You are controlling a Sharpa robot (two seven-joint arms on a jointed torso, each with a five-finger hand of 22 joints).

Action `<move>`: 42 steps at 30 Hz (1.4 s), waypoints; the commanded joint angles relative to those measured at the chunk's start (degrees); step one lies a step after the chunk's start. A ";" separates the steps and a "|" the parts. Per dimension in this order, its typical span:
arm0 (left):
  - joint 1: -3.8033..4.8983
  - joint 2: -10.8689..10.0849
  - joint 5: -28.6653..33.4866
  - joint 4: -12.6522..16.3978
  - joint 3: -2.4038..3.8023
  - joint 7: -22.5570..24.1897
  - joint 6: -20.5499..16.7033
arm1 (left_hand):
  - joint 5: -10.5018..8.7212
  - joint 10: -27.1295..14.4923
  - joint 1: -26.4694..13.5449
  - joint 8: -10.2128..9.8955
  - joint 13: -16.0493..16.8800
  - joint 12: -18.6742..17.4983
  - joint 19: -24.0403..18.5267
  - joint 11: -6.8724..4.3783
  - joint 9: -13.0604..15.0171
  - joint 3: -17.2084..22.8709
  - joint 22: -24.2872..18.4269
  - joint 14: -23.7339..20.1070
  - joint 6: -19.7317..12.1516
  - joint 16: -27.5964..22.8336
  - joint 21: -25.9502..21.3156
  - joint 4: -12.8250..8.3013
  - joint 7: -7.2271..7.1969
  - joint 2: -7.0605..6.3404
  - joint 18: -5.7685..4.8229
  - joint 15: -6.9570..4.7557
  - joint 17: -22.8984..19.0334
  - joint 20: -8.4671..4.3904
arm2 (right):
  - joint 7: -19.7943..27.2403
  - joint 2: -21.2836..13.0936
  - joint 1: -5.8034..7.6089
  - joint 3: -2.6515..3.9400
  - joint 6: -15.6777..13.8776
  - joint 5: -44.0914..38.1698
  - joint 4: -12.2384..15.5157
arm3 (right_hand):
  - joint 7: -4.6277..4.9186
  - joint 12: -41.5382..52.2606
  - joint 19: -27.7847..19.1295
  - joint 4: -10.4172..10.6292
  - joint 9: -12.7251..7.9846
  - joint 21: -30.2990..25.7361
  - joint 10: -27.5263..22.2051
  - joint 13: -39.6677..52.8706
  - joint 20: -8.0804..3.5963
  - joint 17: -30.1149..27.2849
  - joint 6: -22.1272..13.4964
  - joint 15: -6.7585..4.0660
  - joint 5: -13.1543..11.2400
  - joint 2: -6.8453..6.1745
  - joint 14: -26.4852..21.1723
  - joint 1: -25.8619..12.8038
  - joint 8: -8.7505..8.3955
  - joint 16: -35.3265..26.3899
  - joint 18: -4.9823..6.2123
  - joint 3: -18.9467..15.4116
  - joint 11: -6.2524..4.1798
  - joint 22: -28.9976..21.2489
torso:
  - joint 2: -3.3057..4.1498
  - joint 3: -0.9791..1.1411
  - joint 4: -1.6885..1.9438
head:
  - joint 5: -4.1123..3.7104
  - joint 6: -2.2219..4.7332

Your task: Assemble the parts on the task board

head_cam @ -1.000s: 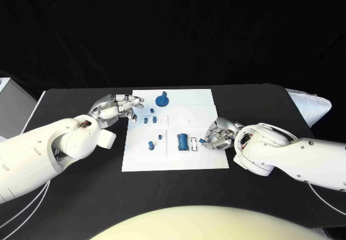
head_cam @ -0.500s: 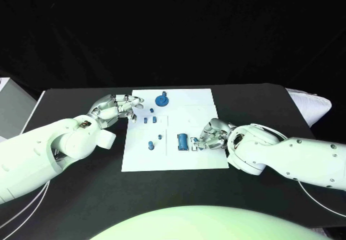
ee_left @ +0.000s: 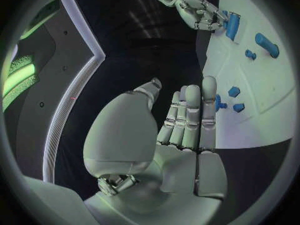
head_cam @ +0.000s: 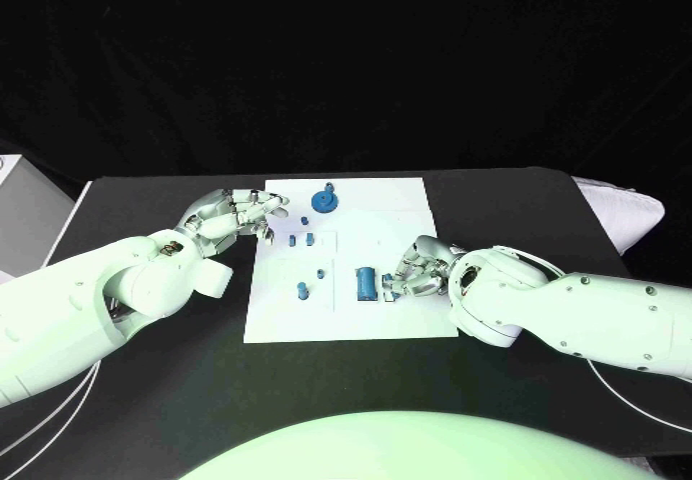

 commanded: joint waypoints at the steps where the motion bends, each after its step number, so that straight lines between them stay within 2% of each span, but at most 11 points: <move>1: 0.00 0.06 0.05 0.15 0.06 0.25 1.08 | 0.22 -0.43 -0.11 0.31 0.09 0.18 -0.35 -0.02 0.04 0.11 -0.10 -0.43 -0.51 0.22 -0.33 0.37 0.05 0.50 0.86 -0.03 -0.10 -0.07 | -0.26 0.29 -0.05 -0.01 0.91 -1.21 -0.12 | 0.23 0.27 1.25 0.02 -0.05 -0.22 5.85 15.03 -0.39 15.09 -0.06 -0.10 -0.10 0.07 5.87 -0.62 -0.21 0.25 -1.11 -0.45 -0.14 7.21 | -0.01 -0.01 0.00 | 0.02 0.01; 20: 0.00 0.19 0.05 -0.02 0.06 0.14 1.21 | 0.22 -0.50 -0.07 0.38 0.09 0.28 -0.33 -0.02 0.03 0.00 -0.10 -0.44 -0.55 0.24 -0.35 0.52 0.06 0.53 0.86 -0.02 -0.12 -0.07 | -0.34 1.04 -0.07 -0.02 1.67 -1.17 -1.40 | 0.26 0.27 1.16 0.07 -0.14 -0.61 5.85 15.03 -0.36 15.09 0.01 -0.07 -0.36 0.24 5.87 -1.93 -0.23 0.25 -1.05 -1.24 -0.11 7.10 | 0.03 -0.02 -0.03 | -0.08 0.01; 22: 0.00 0.21 0.05 -0.04 0.06 0.14 1.21 | 0.22 -0.50 -0.07 0.38 0.09 0.28 -0.33 -0.02 0.03 0.00 -0.10 -0.44 -0.55 0.24 -0.35 0.52 0.06 0.53 0.86 -0.02 -0.12 -0.07 | -0.25 1.08 -0.08 -0.02 1.46 -1.10 -1.39 | 0.30 0.27 1.15 0.08 -0.21 -0.68 5.85 15.03 -0.31 15.09 0.04 -0.01 -1.90 0.22 5.87 -3.16 -0.25 0.25 -1.05 -2.68 -0.06 7.12 | 0.01 0.00 -0.04 | -0.04 0.01; 24: 0.00 0.23 0.05 -0.06 0.06 0.12 1.21 | 0.22 -0.50 -0.07 0.38 0.09 0.28 -0.33 -0.02 0.03 0.00 -0.10 -0.44 -0.55 0.24 -0.35 0.52 0.06 0.53 0.86 -0.02 -0.12 -0.07 | -0.11 1.10 -0.09 -0.02 1.26 -0.97 -1.34 | 0.25 0.27 1.16 0.12 -0.33 -0.79 5.85 15.03 -0.27 15.09 0.13 -0.02 -5.54 0.86 5.87 -4.05 -0.25 0.25 -1.04 -6.09 -0.10 7.17 | 0.01 0.01 -0.04 | -0.02 0.01; 27: -0.01 0.25 0.05 -0.08 0.06 0.12 1.17 | 0.22 -0.55 -0.06 0.40 0.10 0.34 -0.33 -0.01 0.02 -0.07 -0.10 -0.45 -0.59 0.25 -0.37 0.63 0.07 0.55 0.85 -0.02 -0.13 -0.06 | 0.04 1.11 -0.11 -0.02 1.07 -0.82 -1.24 | 0.20 0.27 1.21 0.24 -0.47 -0.81 5.85 15.03 -0.29 15.09 0.24 -0.05 -7.49 1.75 5.87 -4.24 -0.21 0.25 -1.04 -9.66 -0.12 7.27 | 0.00 0.02 -0.04 | -0.03 0.01; 28: -0.01 0.25 0.05 -0.09 0.06 0.12 1.15 | 0.22 -0.55 -0.06 0.40 0.10 0.34 -0.33 -0.01 0.02 -0.07 -0.10 -0.45 -0.59 0.25 -0.37 0.63 0.07 0.55 0.85 -0.02 -0.13 -0.06 | 0.09 1.11 -0.12 -0.02 1.00 -0.77 -1.20 | 0.19 0.27 1.22 0.29 -0.50 -0.90 5.85 15.03 -0.30 15.09 0.25 -0.06 -6.86 2.27 5.87 -4.84 -0.18 0.25 -1.03 -11.56 -0.11 7.28 | -0.02 0.00 -0.04 | -0.05 0.01; 29: -0.01 0.26 0.05 -0.10 0.06 0.12 1.14 | 0.22 -0.56 -0.05 0.40 0.10 0.34 -0.33 -0.01 0.02 -0.09 -0.10 -0.45 -0.62 0.25 -0.37 0.63 0.07 0.54 0.85 -0.02 -0.14 -0.06 | 0.14 1.11 -0.14 -0.02 0.95 -0.73 -1.15 | 0.20 0.27 1.24 0.19 -0.52 -0.89 5.85 15.03 -0.32 15.09 0.18 -0.06 -5.19 2.66 5.87 -4.95 -0.17 0.25 -1.04 -12.45 -0.12 7.32 | -0.04 0.00 -0.03 | -0.06 0.01; 30: -0.01 0.27 0.05 -0.11 0.06 0.12 1.13 | 0.22 -0.56 -0.05 0.40 0.10 0.34 -0.33 -0.01 0.02 -0.09 -0.10 -0.45 -0.62 0.25 -0.37 0.63 0.07 0.54 0.85 -0.02 -0.14 -0.06 | 0.17 1.09 -0.15 -0.02 0.90 -0.70 -1.10 | 0.21 0.27 1.24 0.11 -0.50 -0.97 5.85 15.03 -0.34 15.09 0.10 -0.07 -2.28 3.02 5.87 -5.16 -0.12 0.25 -1.04 -13.40 -0.13 7.34 | -0.05 0.00 -0.03 | -0.05 0.01; 31: -0.01 0.27 0.05 -0.12 0.06 0.12 1.13 | 0.22 -0.56 -0.05 0.40 0.10 0.34 -0.33 -0.01 0.02 -0.09 -0.10 -0.45 -0.62 0.25 -0.37 0.63 0.07 0.54 0.85 -0.02 -0.14 -0.06 | 0.20 1.08 -0.16 -0.02 0.86 -0.68 -1.06 | 0.21 0.27 1.25 0.11 -0.49 -0.97 5.85 15.03 -0.34 15.09 0.08 -0.08 -1.58 3.09 5.87 -5.23 -0.09 0.25 -1.04 -13.73 -0.12 7.36 | -0.05 0.00 -0.02 | -0.04 0.01; 42: -0.04 0.32 0.05 -0.20 0.06 0.14 1.15 | 0.22 -0.56 -0.05 0.40 0.10 0.34 -0.33 -0.01 0.02 -0.09 -0.10 -0.45 -0.62 0.25 -0.37 0.63 0.07 0.54 0.85 -0.02 -0.14 -0.06 | 0.91 -0.01 -0.30 -0.02 -0.07 -0.59 -0.40 | 0.19 0.27 1.29 0.09 -0.47 -0.93 5.85 15.03 -0.34 15.09 0.08 -0.07 -1.17 3.66 5.87 -5.67 -0.01 0.25 -1.05 -14.58 -0.13 7.43 | -0.05 0.03 0.00 | 0.13 0.01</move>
